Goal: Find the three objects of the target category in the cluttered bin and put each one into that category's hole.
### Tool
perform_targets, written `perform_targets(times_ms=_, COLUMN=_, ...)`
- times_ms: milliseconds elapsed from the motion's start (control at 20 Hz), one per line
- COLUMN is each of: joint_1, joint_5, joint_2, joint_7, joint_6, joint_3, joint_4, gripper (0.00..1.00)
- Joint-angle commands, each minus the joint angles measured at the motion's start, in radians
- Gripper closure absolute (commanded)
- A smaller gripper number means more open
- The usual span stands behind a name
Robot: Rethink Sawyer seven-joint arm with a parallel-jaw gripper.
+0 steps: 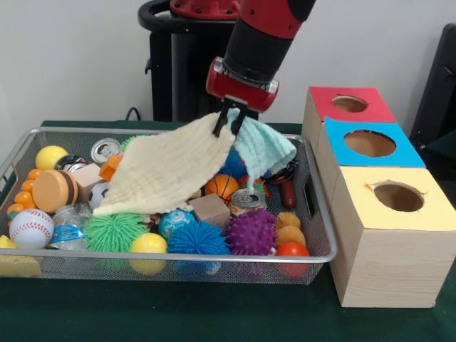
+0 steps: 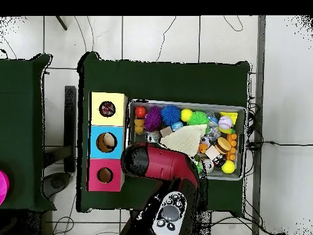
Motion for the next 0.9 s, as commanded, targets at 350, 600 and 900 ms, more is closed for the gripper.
perform_targets(times_ms=350, joint_1=0.021, joint_5=-0.115, joint_2=-0.301, joint_7=-0.072, joint_6=0.351, joint_3=0.059, joint_4=0.06, gripper=1.0)
perform_targets(times_ms=600, joint_1=0.026, joint_5=-0.15, joint_2=-0.382, joint_7=-0.089, joint_6=0.453, joint_3=0.053, joint_4=0.056, gripper=1.0)
perform_targets(times_ms=900, joint_1=0.025, joint_5=-0.191, joint_2=-0.406, joint_7=-0.082, joint_6=0.529, joint_3=0.059, joint_4=0.021, gripper=1.0)
